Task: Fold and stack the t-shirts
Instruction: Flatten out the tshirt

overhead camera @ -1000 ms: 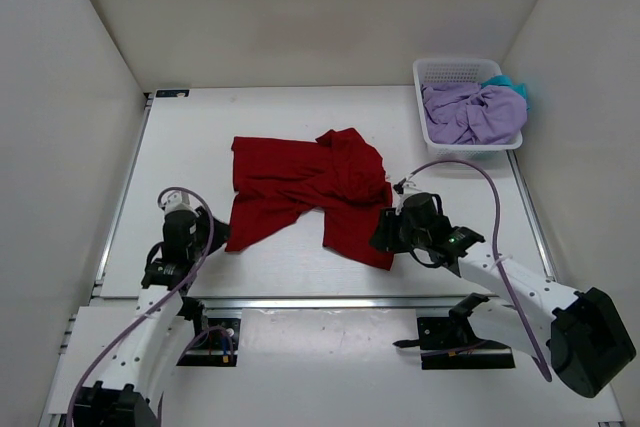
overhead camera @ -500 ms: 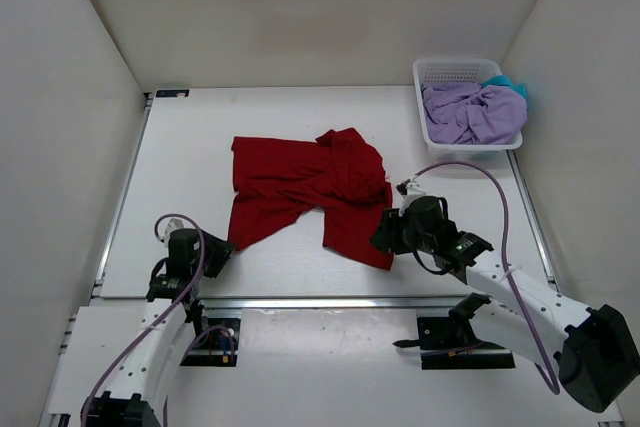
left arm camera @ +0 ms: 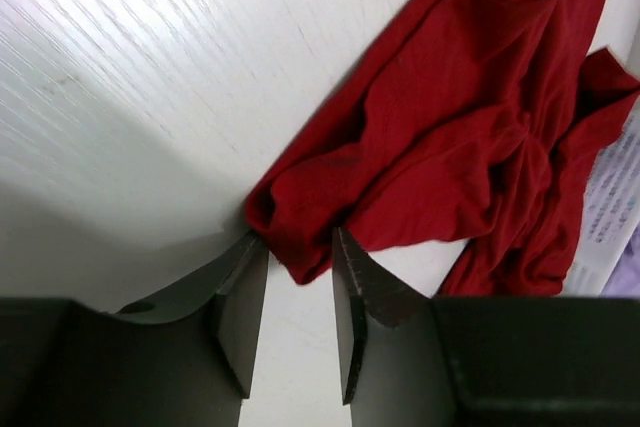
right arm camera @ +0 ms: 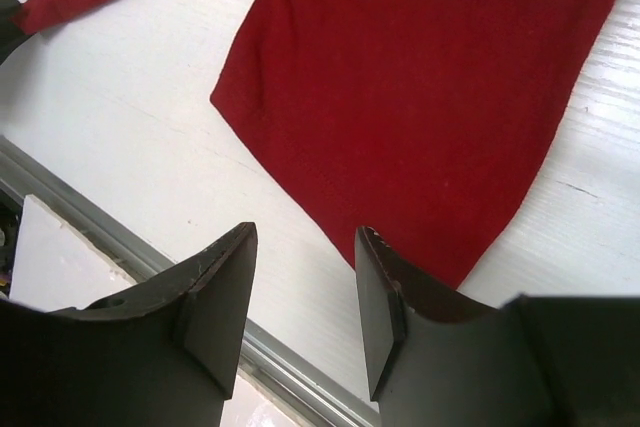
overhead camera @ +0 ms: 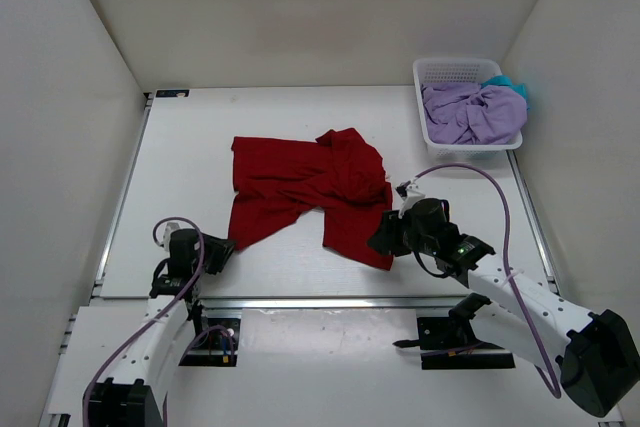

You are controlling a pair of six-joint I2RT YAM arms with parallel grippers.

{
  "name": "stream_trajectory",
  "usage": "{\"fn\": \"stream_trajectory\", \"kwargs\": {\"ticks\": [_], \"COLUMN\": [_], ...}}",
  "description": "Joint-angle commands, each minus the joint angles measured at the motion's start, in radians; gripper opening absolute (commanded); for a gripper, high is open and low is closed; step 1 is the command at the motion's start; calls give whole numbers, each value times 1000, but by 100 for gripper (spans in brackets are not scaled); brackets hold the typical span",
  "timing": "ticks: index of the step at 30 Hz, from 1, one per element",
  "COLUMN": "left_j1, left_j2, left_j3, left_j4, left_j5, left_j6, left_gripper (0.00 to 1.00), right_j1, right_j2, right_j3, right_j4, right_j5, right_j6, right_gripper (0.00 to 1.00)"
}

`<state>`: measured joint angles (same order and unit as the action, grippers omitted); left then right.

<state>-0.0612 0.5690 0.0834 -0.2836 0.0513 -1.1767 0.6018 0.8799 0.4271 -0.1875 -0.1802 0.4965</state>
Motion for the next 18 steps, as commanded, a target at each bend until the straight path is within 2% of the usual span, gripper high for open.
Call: {"fn": "stream_trajectory", "kwargs": {"ticks": [1,7,13,15,18], "left_j1": [24,37,24,9,-28], "left_j2": [44,52,61,78,104], "left_j3": [-31,-36,-15,22,85], "left_j4": [23,49,104,116,129], "left_j5": [-31,-50,-83,-99,-132], "left_j6": [-15,-1,49,84,156], "left_gripper": [40,32,4,0,0], "right_j1": [4,6,-13,-33,-82], "right_j2": [-22,-21,-21,-22,-24], "right_j3": [2,1,-33,-36,-37], "right_j4": [46,48,11,-29,-115], "right_j5": [-2,-13,16,50,111], "right_j6": [-4,-1,31,40,53], "right_gripper": [42,42,43,42,43]}}
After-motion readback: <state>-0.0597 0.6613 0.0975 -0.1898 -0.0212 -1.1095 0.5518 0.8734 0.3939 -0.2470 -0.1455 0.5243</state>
